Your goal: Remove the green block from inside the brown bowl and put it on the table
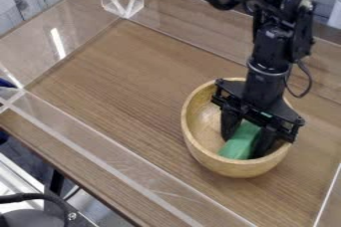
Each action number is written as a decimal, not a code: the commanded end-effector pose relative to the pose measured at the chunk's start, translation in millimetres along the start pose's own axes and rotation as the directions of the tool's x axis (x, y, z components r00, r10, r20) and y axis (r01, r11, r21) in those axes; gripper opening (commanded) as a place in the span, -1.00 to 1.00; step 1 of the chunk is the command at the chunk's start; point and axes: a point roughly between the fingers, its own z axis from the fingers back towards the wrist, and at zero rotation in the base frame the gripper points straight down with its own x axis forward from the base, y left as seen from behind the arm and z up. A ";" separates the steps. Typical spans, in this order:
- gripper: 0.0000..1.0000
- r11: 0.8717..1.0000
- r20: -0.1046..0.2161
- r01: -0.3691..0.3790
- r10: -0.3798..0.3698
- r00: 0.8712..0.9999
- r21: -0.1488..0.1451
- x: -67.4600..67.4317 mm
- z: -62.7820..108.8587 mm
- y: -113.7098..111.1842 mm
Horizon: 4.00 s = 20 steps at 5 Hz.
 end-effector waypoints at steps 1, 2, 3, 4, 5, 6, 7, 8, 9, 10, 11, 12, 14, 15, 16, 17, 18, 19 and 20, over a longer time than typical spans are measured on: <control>-1.00 0.999 0.076 -0.024 0.027 0.997 -0.038 3.2 20.0 2.3; -1.00 0.997 0.076 -0.047 0.052 0.996 -0.061 0.5 20.1 5.5; -1.00 0.997 0.063 -0.041 0.045 0.997 -0.058 1.1 30.9 6.6; -1.00 0.998 0.047 -0.035 0.038 0.998 -0.054 2.0 39.3 7.1; -1.00 0.997 0.065 -0.054 0.057 0.996 -0.046 -0.8 52.2 8.2; -1.00 0.995 0.114 -0.091 0.095 0.989 -0.040 -1.2 80.4 13.1; -1.00 0.991 0.170 -0.129 0.135 0.976 -0.042 6.2 110.2 21.0; -1.00 0.984 0.211 -0.174 0.180 0.961 -0.048 7.8 129.6 34.3; -1.00 0.979 0.236 -0.196 0.205 0.950 -0.064 -5.3 122.0 41.3; -1.00 0.974 0.249 -0.215 0.227 0.942 -0.076 -14.9 107.1 41.9; -1.00 0.968 0.232 -0.230 0.248 0.941 -0.103 -2.4 110.1 47.7; -1.00 0.960 0.215 -0.252 0.274 0.937 -0.126 5.4 107.4 52.8; -1.00 0.942 0.264 -0.280 0.322 0.909 -0.183 41.5 93.2 55.5; -1.00 0.948 0.268 -0.258 0.301 0.915 -0.185 49.6 92.0 46.7; -1.00 0.931 0.288 -0.319 0.359 0.888 -0.177 33.1 84.3 81.5; -1.00 0.913 0.285 -0.381 0.408 0.867 -0.149 3.3 73.1 120.8; -1.00 0.883 0.280 -0.454 0.469 0.838 -0.121 -18.4 60.7 163.7; -1.00 0.869 0.254 -0.480 0.495 0.831 -0.124 -27.6 35.9 191.5; -1.00 0.869 0.229 -0.476 0.494 0.839 -0.132 -23.2 22.6 189.4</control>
